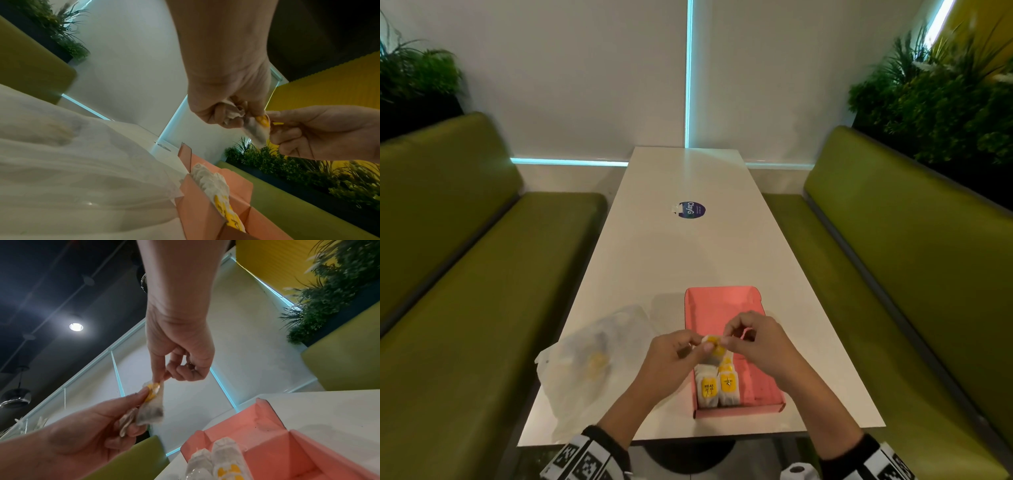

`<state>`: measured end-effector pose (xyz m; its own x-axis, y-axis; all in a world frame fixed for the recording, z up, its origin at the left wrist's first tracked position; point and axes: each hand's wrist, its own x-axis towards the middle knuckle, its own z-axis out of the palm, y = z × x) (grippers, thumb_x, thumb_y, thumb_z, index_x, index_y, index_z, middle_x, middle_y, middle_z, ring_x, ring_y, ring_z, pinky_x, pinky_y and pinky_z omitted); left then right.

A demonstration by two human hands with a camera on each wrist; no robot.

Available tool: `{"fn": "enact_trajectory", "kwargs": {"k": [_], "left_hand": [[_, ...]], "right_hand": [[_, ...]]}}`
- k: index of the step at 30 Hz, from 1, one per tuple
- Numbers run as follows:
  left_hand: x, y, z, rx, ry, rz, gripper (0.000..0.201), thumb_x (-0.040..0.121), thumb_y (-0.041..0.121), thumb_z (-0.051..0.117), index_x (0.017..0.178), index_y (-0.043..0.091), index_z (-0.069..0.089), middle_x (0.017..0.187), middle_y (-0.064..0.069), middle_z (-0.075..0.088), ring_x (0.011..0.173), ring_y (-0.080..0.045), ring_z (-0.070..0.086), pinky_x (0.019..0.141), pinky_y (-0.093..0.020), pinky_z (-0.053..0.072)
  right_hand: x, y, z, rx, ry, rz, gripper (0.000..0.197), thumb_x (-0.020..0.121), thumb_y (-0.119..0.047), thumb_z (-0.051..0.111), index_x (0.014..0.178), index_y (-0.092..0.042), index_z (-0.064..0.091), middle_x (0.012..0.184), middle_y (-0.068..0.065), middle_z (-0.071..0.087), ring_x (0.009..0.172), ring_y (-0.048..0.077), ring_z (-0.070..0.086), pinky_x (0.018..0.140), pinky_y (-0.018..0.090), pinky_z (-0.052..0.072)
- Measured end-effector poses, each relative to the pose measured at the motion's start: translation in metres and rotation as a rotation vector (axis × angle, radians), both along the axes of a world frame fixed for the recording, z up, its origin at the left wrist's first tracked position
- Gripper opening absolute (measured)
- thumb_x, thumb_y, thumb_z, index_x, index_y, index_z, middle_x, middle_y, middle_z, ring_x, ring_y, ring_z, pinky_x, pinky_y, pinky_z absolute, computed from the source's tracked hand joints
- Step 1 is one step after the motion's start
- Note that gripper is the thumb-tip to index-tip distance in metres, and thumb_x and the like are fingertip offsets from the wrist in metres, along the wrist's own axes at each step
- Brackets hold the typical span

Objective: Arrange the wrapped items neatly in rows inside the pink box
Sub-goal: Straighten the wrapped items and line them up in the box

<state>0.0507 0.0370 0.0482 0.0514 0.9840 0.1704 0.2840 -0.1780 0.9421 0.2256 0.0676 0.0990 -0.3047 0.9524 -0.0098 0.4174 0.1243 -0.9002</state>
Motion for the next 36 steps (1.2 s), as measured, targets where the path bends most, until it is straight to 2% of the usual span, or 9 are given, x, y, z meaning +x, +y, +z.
{"fn": "enact_trajectory", "kwargs": {"k": [3,6,9,14,18,23,25,31,36], "left_hand": [[0.002,0.0,0.003,0.023,-0.01,0.06,0.017,0.087,0.021,0.062,0.072,0.028,0.065,0.054,0.019,0.061,0.053,0.001,0.055,0.056,-0.012,0.043],[0.004,0.001,0.004,0.028,-0.024,0.105,0.019,0.088,0.018,0.062,0.07,0.025,0.066,0.05,0.015,0.057,0.049,0.0,0.052,0.055,-0.011,0.041],[0.006,0.001,0.004,0.02,-0.058,0.108,0.016,0.088,0.018,0.061,0.074,0.023,0.068,0.052,0.016,0.06,0.049,-0.001,0.053,0.056,-0.011,0.042],[0.008,0.001,0.004,0.042,-0.046,0.16,0.011,0.086,0.02,0.064,0.08,0.027,0.069,0.055,0.021,0.062,0.051,0.001,0.054,0.056,-0.01,0.043],[0.003,0.004,-0.006,0.16,0.027,0.242,0.009,0.082,0.026,0.066,0.083,0.03,0.074,0.08,0.015,0.07,0.066,-0.001,0.061,0.06,-0.015,0.047],[0.001,0.005,-0.007,0.364,0.152,0.348,0.026,0.081,0.035,0.063,0.085,0.014,0.077,0.081,0.011,0.066,0.079,0.001,0.062,0.065,-0.006,0.046],[0.003,0.004,-0.008,0.468,0.176,0.338,0.024,0.083,0.034,0.065,0.085,0.012,0.075,0.081,0.009,0.067,0.076,0.003,0.061,0.066,-0.005,0.047],[0.011,-0.001,-0.01,0.597,0.124,0.298,0.031,0.093,0.035,0.053,0.091,0.011,0.072,0.089,0.006,0.064,0.072,0.016,0.053,0.064,-0.004,0.046],[0.013,-0.002,-0.009,0.634,0.033,0.191,0.021,0.093,0.033,0.054,0.099,0.017,0.066,0.093,0.009,0.059,0.077,0.005,0.06,0.055,-0.016,0.055]], "right_hand": [[-0.001,-0.001,0.0,0.037,0.019,-0.037,0.022,0.075,-0.017,0.077,0.084,-0.02,0.058,0.092,-0.005,0.054,0.065,0.006,0.047,0.063,0.019,0.042],[-0.001,-0.007,0.0,0.085,-0.075,-0.019,0.032,0.067,-0.028,0.083,0.08,-0.023,0.055,0.1,-0.004,0.05,0.066,0.009,0.051,0.061,0.015,0.045],[-0.006,-0.012,-0.008,0.14,-0.114,0.0,0.029,0.065,-0.03,0.084,0.078,-0.026,0.059,0.101,-0.006,0.049,0.064,0.009,0.053,0.061,0.013,0.046],[-0.012,-0.009,-0.021,0.225,-0.153,-0.085,0.007,0.08,-0.016,0.072,0.082,-0.009,0.072,0.094,-0.004,0.056,0.074,0.001,0.054,0.067,0.004,0.042],[-0.007,-0.008,-0.016,0.181,-0.134,-0.066,0.006,0.083,-0.015,0.069,0.08,-0.014,0.073,0.097,-0.006,0.058,0.078,-0.002,0.055,0.069,0.004,0.043],[-0.006,-0.012,-0.007,-0.027,-0.001,0.02,0.025,0.088,-0.023,0.063,0.064,-0.021,0.07,0.103,-0.007,0.057,0.067,-0.001,0.057,0.064,0.01,0.045],[-0.007,-0.01,-0.009,-0.006,-0.095,0.012,0.028,0.089,-0.026,0.062,0.063,-0.02,0.071,0.101,-0.007,0.057,0.073,-0.001,0.057,0.065,0.009,0.042],[-0.012,-0.008,-0.018,0.223,-0.304,-0.074,0.017,0.081,-0.024,0.07,0.084,-0.008,0.075,0.095,-0.011,0.058,0.065,-0.003,0.05,0.063,0.003,0.035],[-0.016,-0.01,-0.012,0.275,-0.359,-0.174,0.02,0.083,-0.024,0.068,0.101,-0.014,0.073,0.111,-0.01,0.061,0.07,0.005,0.057,0.073,0.01,0.042]]}}
